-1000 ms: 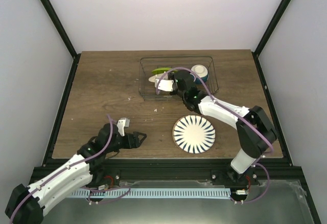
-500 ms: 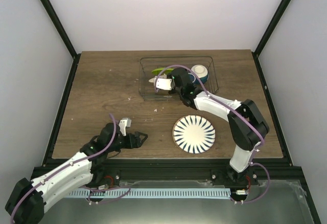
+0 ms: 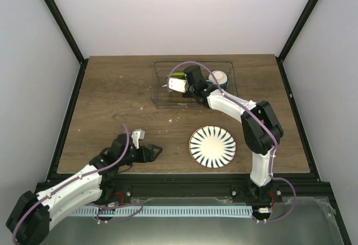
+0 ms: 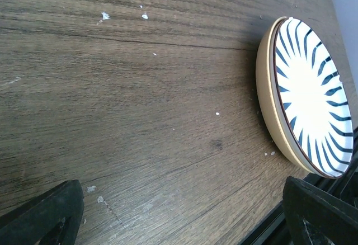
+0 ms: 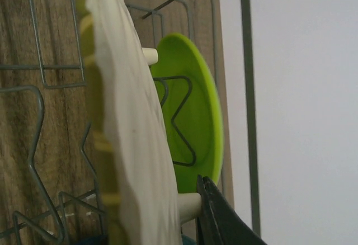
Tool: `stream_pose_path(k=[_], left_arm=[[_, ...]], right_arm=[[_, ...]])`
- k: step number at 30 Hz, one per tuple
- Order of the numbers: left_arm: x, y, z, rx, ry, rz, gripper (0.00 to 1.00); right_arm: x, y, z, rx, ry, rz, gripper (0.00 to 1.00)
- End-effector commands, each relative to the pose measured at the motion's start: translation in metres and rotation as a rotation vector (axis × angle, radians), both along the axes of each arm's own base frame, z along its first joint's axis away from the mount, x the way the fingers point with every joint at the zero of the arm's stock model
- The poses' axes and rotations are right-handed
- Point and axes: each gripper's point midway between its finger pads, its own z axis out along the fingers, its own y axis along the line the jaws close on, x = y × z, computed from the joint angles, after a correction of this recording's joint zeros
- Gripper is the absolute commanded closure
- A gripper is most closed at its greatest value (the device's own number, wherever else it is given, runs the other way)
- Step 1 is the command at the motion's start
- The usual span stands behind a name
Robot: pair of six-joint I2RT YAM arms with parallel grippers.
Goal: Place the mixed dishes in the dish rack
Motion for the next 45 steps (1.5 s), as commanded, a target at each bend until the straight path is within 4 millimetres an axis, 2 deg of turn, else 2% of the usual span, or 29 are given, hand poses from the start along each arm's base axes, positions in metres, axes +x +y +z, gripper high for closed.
stream_pose_path(k=[1, 3, 6, 12, 16, 21, 25, 28, 33, 39, 43, 45], left_arm=[[0.000, -0.004, 0.001, -0.018, -0.012, -0.016, 0.02], [0.000, -0.003, 0.001, -0.017, -0.011, -0.016, 0.02], [0.000, -0.004, 0.001, -0.018, -0.012, -0.016, 0.02], [0.001, -0.005, 0.002, -0.017, -0.008, -0.020, 0.02], [0.001, -0.006, 0.002, -0.018, -0.007, -0.025, 0.02], [0.001, -0.009, 0.003, -0.024, -0.004, -0.041, 0.02], [0.001, -0.016, 0.003, -0.012, 0.009, -0.077, 0.02], [0.006, -0.023, 0.006, -0.013, 0.009, -0.095, 0.02], [0.018, -0.041, 0.012, 0.015, 0.009, -0.135, 0.03], [0.031, -0.068, 0.021, 0.106, -0.029, -0.171, 0.04], [0.033, -0.093, 0.020, 0.189, -0.046, -0.201, 0.07], [0.034, -0.104, 0.019, 0.226, -0.053, -0.215, 0.10]], right_arm=[[0.019, -0.010, 0.014, 0.041, 0.005, -0.062, 0.99], [0.020, -0.012, 0.013, 0.044, 0.022, -0.071, 0.96], [0.020, -0.014, 0.013, 0.050, 0.039, -0.079, 0.84], [0.018, -0.016, 0.012, 0.058, 0.063, -0.090, 0.67], [0.015, -0.017, 0.013, 0.068, 0.078, -0.096, 0.61], [0.005, -0.030, 0.027, 0.072, 0.077, -0.144, 0.54], [-0.020, -0.043, 0.032, 0.070, 0.122, -0.214, 0.53], [-0.045, -0.052, 0.032, 0.111, 0.185, -0.269, 0.48], [-0.084, -0.066, 0.031, 0.243, 0.252, -0.371, 0.43], [-0.113, -0.084, 0.023, 0.426, 0.347, -0.546, 0.40], [-0.126, -0.100, 0.046, 0.605, 0.329, -0.643, 0.37], [-0.129, -0.112, 0.064, 0.721, 0.297, -0.720, 0.31]])
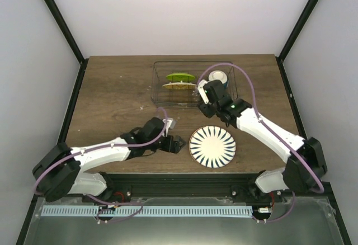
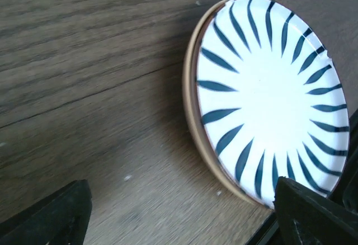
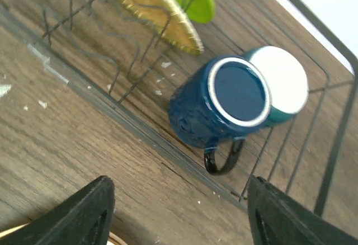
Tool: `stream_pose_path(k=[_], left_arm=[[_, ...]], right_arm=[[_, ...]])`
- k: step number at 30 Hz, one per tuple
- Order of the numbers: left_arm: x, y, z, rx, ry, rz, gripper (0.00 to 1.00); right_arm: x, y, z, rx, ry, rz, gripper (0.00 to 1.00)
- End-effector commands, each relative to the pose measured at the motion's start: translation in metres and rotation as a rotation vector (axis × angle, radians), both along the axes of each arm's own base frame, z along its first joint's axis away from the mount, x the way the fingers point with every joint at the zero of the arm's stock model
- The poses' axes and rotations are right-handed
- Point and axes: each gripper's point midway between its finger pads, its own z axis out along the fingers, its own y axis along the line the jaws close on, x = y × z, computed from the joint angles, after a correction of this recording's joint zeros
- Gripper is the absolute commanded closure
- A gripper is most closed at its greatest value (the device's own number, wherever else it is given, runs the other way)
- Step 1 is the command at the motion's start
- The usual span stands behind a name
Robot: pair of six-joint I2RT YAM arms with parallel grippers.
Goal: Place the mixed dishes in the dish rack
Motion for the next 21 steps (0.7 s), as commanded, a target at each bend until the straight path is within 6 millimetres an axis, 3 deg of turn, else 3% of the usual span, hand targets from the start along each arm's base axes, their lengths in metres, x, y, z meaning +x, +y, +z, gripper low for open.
stream_pose_path(k=[1, 4, 8, 12, 21], left_arm=[[0.008, -0.019, -0.001, 0.106, -0.061, -0.010, 0.12], [0.011, -0.033, 0.001, 0.159, -0.087, -0.023, 0.18], [0.013, -0.047, 0.007, 0.226, -0.135, -0.028, 0.40], [0.014, -0.057, 0.006, 0.283, -0.161, -0.030, 0.57], [0.018, -0.063, -0.017, 0.420, -0.164, -0.019, 0.65]], right_arm=[[-0.008, -0.024, 0.052, 0.265, -0.080, -0.273, 0.29], [-0.015, -0.048, 0.064, 0.310, -0.093, -0.431, 0.27], [-0.028, -0.077, 0.062, 0.297, -0.091, -0.589, 0.27], [-0.040, -0.093, 0.066, 0.331, -0.122, -0.638, 0.26], [-0.071, -0.124, 0.086, 0.375, -0.176, -0.683, 0.25]])
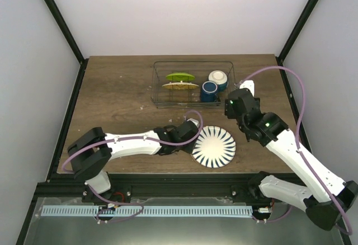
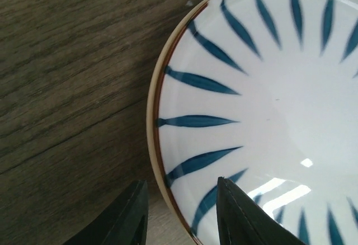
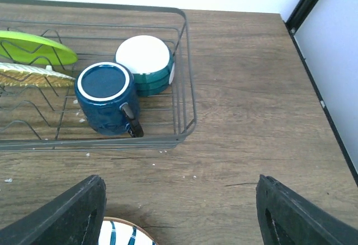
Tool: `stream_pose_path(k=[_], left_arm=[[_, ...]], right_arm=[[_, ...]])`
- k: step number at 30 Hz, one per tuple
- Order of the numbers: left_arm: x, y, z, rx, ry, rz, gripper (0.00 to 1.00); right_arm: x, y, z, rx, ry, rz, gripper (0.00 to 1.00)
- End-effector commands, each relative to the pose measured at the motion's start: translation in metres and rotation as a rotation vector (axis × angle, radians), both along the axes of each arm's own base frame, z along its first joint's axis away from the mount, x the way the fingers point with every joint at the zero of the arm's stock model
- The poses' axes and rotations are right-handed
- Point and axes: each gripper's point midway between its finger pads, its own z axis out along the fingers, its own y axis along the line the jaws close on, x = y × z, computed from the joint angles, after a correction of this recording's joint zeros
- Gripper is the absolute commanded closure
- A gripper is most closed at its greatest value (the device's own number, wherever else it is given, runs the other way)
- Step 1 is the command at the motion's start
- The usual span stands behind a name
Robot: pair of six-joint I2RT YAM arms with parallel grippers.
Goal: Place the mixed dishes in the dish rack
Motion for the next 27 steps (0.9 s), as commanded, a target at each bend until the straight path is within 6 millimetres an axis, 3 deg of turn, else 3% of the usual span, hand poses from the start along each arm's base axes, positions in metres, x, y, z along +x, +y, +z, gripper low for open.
stream_pose_path(k=[1, 9, 27], left_arm=[[0.007, 0.007, -0.009, 0.097, -0.029, 0.036, 0.65], [0.010, 0.005, -0.013, 0.132, -0.034, 0.046, 0.68], [0.007, -0.009, -0.029, 0.131, -0.002, 0.018, 0.71]], right_arm=[[-0.013, -0.019, 0.005, -0.001, -0.012, -0.066, 0.25], [-0.021, -0.026, 0.010, 0.002, -0.027, -0.062, 0.24], [-0.018, -0.022, 0.005, -0.017, -0.031, -0.036, 0.24]])
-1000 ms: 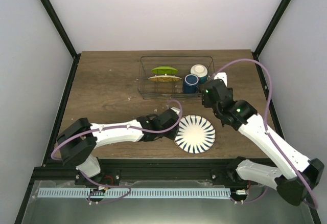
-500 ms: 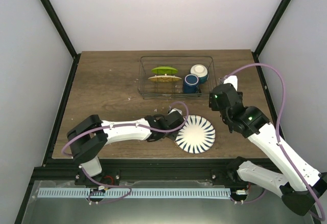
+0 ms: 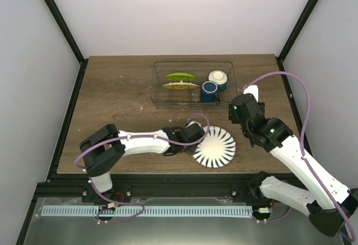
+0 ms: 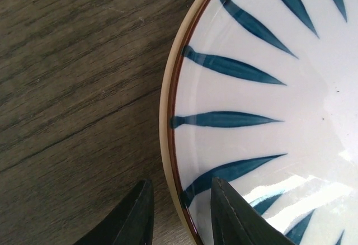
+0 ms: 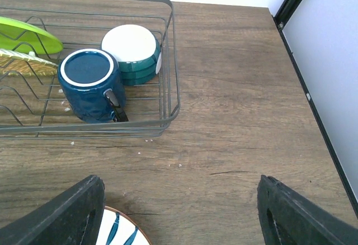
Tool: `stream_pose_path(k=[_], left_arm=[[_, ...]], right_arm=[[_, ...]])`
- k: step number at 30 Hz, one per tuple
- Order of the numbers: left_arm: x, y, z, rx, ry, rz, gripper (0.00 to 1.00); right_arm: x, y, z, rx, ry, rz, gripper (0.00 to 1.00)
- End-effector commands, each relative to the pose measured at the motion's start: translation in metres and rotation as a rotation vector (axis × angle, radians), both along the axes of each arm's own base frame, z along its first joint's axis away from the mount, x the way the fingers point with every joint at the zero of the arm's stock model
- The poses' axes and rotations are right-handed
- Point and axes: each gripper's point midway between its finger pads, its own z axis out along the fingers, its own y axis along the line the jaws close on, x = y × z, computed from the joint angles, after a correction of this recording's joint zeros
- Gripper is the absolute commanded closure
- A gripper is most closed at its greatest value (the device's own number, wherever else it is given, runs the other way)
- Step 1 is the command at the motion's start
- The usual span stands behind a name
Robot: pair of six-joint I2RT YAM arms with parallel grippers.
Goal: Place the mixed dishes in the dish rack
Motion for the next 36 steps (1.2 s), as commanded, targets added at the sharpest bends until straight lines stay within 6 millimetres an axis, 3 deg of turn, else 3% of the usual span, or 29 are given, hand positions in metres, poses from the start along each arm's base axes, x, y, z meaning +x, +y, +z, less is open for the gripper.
stream_pose_path(k=[1, 17, 24, 30, 36], left_arm=[[0.002, -0.011, 0.002, -0.023, -0.007, -0.005, 0.71], [0.005, -0.010, 0.002, -0.005, -0.017, 0.001, 0.87], [0.007, -0.009, 0.002, 0.010, -0.022, 0.005, 1.00], [0.009, -0.006, 0.007, 0.021, -0.037, 0.012, 1.00], [0.011, 0.011, 0.017, 0.054, -0.075, 0.044, 1.00]], right_arm=[[0.002, -0.002, 0.007, 0.002, -0.029, -0.012, 0.24], [0.005, 0.001, 0.006, -0.013, -0.034, 0.003, 0.24], [0.005, 0.001, 0.005, -0.014, -0.035, 0.003, 0.24], [0.005, 0.001, 0.003, -0.016, -0.031, 0.007, 0.24], [0.005, 0.008, -0.002, -0.006, -0.011, 0.043, 0.24]])
